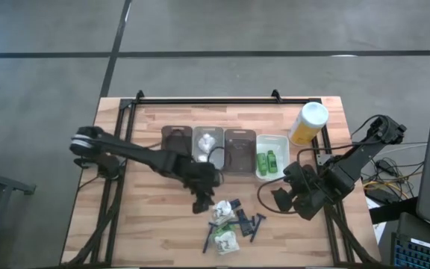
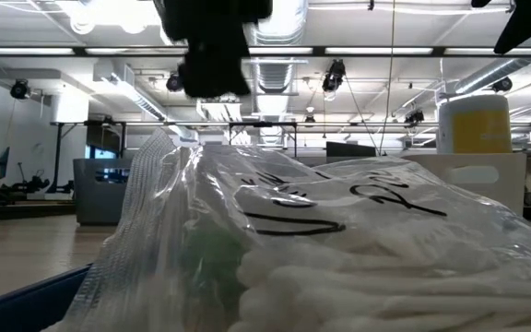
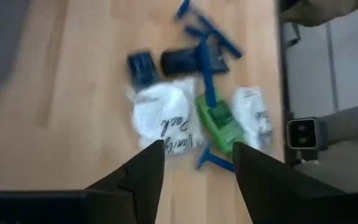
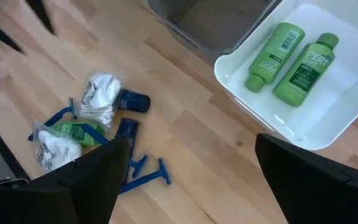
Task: Pick & Place Travel size toiletries
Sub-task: Put the white cotton pack into the gray bin
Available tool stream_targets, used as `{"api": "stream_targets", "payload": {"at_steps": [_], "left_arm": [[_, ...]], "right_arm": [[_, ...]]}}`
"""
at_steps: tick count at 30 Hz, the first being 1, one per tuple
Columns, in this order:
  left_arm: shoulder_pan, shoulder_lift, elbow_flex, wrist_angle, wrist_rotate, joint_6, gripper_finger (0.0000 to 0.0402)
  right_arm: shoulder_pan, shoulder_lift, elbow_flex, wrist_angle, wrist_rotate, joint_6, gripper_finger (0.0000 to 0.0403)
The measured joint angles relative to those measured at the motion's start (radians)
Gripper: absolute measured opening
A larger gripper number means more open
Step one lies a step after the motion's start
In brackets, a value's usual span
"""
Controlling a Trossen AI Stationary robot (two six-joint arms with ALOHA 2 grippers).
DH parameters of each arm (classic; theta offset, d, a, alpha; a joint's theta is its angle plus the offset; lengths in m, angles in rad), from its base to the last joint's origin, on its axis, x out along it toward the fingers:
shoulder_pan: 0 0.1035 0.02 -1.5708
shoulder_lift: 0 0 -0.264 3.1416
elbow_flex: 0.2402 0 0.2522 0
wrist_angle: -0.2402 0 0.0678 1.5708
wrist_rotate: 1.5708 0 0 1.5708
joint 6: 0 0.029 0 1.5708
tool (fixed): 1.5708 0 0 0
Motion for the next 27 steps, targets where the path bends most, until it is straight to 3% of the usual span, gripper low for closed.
{"api": "stream_targets", "payload": {"at_steps": [9,21,27], "left_arm": [[0.011,0.201,0.020,0.015,0.015,0.095,0.0193],[0.049,0.269,0.025,0.124,0.017,0.268,0.0193],[0.056,0.290,0.025,0.196,0.118,0.273,0.0193]], "right_arm": [[0.000,0.000,-0.001,0.007,-0.023,0.023,0.0319],[-0.001,0.000,-0.006,0.005,-0.044,0.049,0.0308],[-0.001,0.000,-0.015,0.003,-0.044,0.053,0.0326]]}}
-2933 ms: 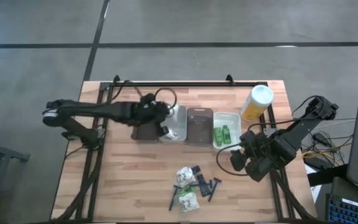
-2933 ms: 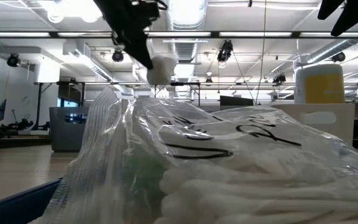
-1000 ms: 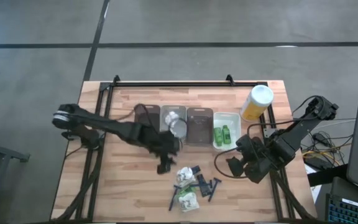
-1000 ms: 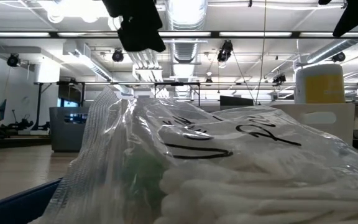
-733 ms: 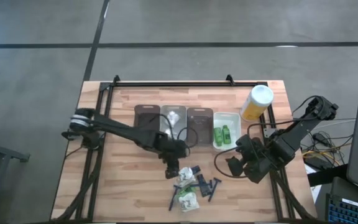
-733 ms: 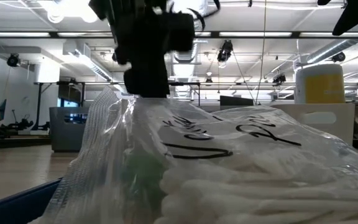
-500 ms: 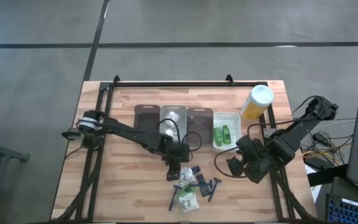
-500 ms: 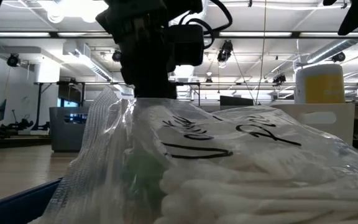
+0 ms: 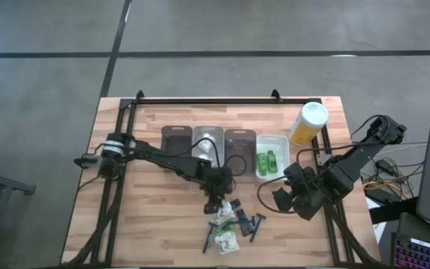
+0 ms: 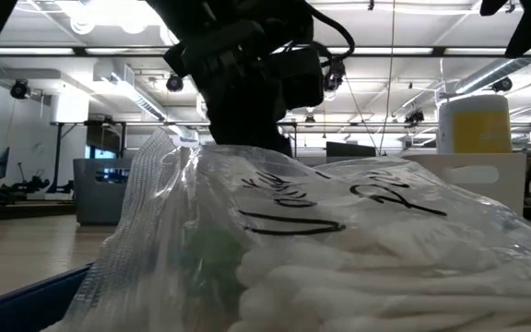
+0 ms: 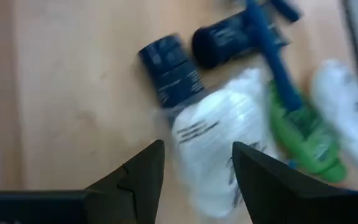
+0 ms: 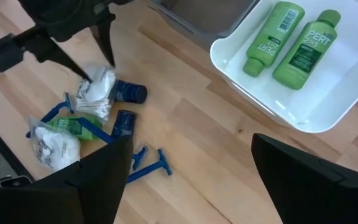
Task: Pick & Place Travel size toiletries
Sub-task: Put the white cotton pack into the gray bin
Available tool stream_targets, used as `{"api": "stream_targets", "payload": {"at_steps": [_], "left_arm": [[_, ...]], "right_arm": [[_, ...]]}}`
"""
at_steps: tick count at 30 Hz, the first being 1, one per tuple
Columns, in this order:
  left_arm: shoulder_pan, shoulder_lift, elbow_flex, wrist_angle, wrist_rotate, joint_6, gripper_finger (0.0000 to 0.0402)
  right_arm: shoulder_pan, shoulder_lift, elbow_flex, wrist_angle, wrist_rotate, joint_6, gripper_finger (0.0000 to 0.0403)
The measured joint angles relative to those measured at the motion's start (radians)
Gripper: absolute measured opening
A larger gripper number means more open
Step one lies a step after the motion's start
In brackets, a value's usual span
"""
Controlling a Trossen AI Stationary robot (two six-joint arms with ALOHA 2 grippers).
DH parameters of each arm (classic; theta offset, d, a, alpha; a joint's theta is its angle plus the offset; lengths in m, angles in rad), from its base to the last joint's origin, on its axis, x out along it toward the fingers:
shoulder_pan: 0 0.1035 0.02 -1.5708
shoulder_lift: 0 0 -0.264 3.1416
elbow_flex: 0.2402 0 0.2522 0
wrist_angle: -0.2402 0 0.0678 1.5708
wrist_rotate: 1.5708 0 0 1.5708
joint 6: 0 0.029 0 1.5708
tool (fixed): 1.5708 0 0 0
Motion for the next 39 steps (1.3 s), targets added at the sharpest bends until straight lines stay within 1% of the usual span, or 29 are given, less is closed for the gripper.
{"api": "stream_targets", "payload": {"at_steps": [2,9,13,17,24,25,27,30,33,36,39], "left_arm": [[-0.001,0.006,0.000,0.024,0.026,0.001,0.0193],[-0.003,0.020,-0.002,0.035,0.030,0.065,0.0193],[-0.004,0.019,-0.002,0.034,0.034,0.113,0.0181],[-0.005,0.019,-0.002,0.034,0.037,0.123,0.0135],[-0.005,0.017,-0.002,0.032,0.037,0.120,0.0019],[-0.005,0.014,-0.002,0.028,0.037,0.115,0.0012],[-0.006,0.002,0.002,0.004,0.033,0.111,0.0011],[-0.006,-0.034,0.016,-0.050,-0.016,0.110,0.0014],[-0.007,-0.102,0.036,-0.123,-0.107,0.110,0.0011],[-0.009,-0.190,0.052,-0.192,-0.250,0.098,0.0007],[-0.011,-0.290,0.056,-0.226,-0.434,0.086,0.0008]], "right_arm": [[0.000,0.000,-0.003,0.001,0.000,0.000,0.0333],[0.000,0.000,-0.008,0.000,0.000,-0.008,0.0353],[0.000,0.000,-0.010,-0.001,0.000,-0.018,0.0350],[0.000,0.000,-0.010,0.001,0.000,-0.037,0.0336],[0.000,0.000,-0.010,0.001,-0.005,-0.060,0.0306],[0.000,0.000,-0.010,0.001,-0.005,-0.064,0.0302],[0.000,0.000,-0.010,0.001,-0.005,-0.076,0.0294],[0.000,-0.002,-0.010,0.002,-0.007,-0.088,0.0283],[0.000,-0.007,-0.010,0.003,-0.008,-0.107,0.0272],[0.000,-0.010,0.001,0.003,-0.008,-0.134,0.0262],[-0.001,-0.014,0.013,0.000,0.000,-0.174,0.0251]]}}
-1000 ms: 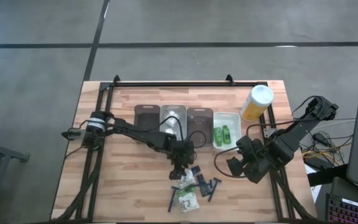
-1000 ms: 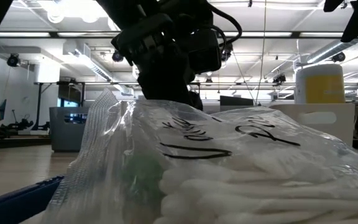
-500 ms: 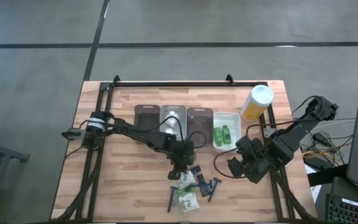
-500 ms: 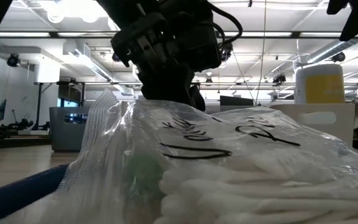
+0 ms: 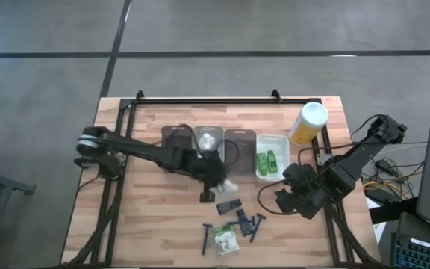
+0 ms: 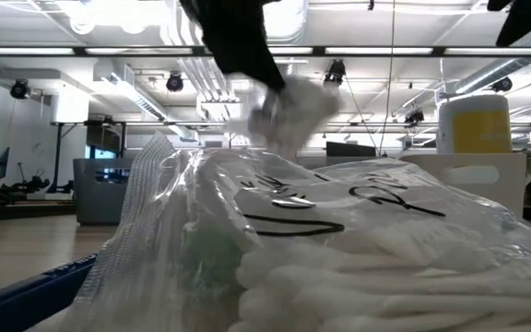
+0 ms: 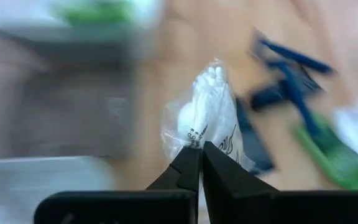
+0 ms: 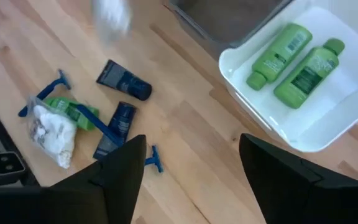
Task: Pick & Place Travel size toiletries
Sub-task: Put the white cotton pack into the gray bin
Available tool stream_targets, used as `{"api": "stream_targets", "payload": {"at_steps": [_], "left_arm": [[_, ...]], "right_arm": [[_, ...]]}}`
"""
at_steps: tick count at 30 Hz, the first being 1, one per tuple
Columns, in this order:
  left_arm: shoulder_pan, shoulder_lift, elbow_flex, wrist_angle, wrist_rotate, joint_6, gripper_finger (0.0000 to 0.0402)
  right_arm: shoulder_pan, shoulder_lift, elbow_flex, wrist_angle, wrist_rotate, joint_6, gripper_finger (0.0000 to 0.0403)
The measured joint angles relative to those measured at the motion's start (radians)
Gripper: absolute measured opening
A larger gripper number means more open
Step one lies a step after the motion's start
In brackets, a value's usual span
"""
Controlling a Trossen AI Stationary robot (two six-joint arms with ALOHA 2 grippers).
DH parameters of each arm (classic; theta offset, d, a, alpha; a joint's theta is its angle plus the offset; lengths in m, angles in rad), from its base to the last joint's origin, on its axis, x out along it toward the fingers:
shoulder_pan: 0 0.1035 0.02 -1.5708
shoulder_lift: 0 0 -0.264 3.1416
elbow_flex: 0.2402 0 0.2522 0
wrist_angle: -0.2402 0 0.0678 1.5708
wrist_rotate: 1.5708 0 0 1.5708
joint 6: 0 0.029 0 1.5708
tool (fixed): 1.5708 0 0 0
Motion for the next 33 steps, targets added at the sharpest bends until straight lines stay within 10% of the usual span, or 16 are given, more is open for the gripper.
{"api": "stream_targets", "payload": {"at_steps": [5,10,25,33], "left_arm": [[0.019,-0.150,0.000,-0.015,-0.277,0.005,0.0012],[0.111,-0.225,0.000,-0.065,-0.346,0.013,0.0008],[0.446,-0.063,-0.089,-0.127,0.067,-0.253,0.0017],[0.439,0.010,-0.093,-0.127,-0.002,-0.304,0.0036]], "right_arm": [[-0.002,-0.006,0.009,-0.009,0.040,-0.021,0.0238],[-0.003,-0.014,0.007,-0.015,0.107,-0.013,0.0231],[-0.052,-0.016,-0.016,-0.038,0.173,0.060,0.0264],[-0.052,-0.016,-0.058,-0.032,0.206,0.135,0.0285]]}}
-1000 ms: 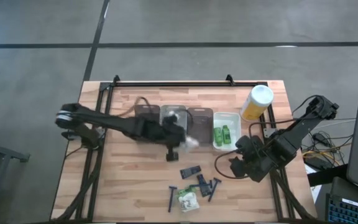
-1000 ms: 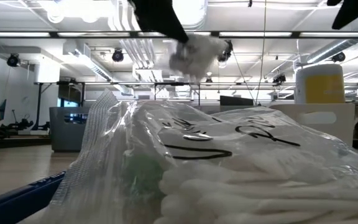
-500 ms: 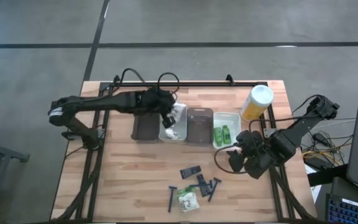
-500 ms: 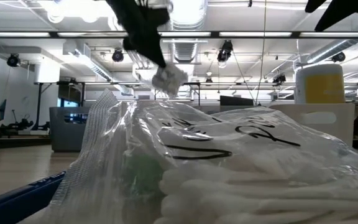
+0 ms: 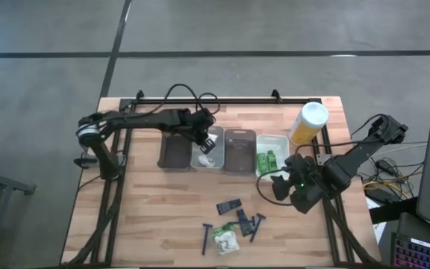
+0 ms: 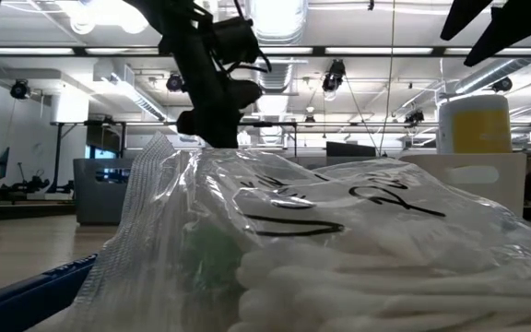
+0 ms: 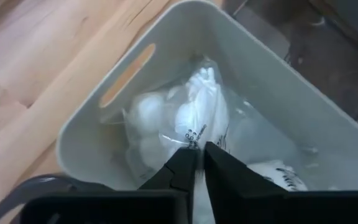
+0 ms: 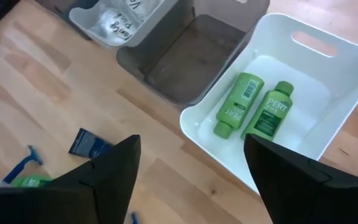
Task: Pick & Place Travel size toiletries
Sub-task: Put the white cotton pack into the gray bin, then put the blue razor into the right black bin
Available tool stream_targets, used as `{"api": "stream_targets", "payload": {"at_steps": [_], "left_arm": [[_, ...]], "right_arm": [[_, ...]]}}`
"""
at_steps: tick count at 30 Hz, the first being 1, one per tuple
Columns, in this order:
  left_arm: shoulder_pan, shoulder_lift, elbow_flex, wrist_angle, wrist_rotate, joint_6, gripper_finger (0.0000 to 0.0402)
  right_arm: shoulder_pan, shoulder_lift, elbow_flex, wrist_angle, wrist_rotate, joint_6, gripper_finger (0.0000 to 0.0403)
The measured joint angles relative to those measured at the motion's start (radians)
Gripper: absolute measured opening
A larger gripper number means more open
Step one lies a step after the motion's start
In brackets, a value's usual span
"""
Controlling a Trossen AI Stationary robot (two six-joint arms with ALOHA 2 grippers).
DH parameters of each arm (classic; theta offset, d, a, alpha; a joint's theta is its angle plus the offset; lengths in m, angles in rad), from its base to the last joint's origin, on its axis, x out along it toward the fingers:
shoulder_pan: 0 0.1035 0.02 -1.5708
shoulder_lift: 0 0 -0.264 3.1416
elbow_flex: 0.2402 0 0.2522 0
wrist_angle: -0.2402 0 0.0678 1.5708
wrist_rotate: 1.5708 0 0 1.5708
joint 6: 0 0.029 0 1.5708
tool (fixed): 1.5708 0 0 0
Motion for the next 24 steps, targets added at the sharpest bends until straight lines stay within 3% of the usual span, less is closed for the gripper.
{"api": "stream_targets", "payload": {"at_steps": [7,13,19,24], "left_arm": [[-0.007,-0.021,0.018,-0.010,-0.034,-0.027,0.0131],[-0.048,-0.112,0.040,-0.021,0.006,-0.012,0.0206],[-0.218,-0.236,0.045,-0.009,0.177,0.052,0.0218],[-0.428,-0.230,0.033,0.041,0.176,0.005,0.0213]], "right_arm": [[0.006,0.000,-0.042,0.012,-0.018,0.080,0.0311],[0.040,0.001,-0.044,0.067,-0.028,0.031,0.0334],[0.074,0.001,-0.045,0.146,-0.029,-0.016,0.0356],[0.094,0.001,-0.046,0.210,-0.030,-0.051,0.0363]]}}
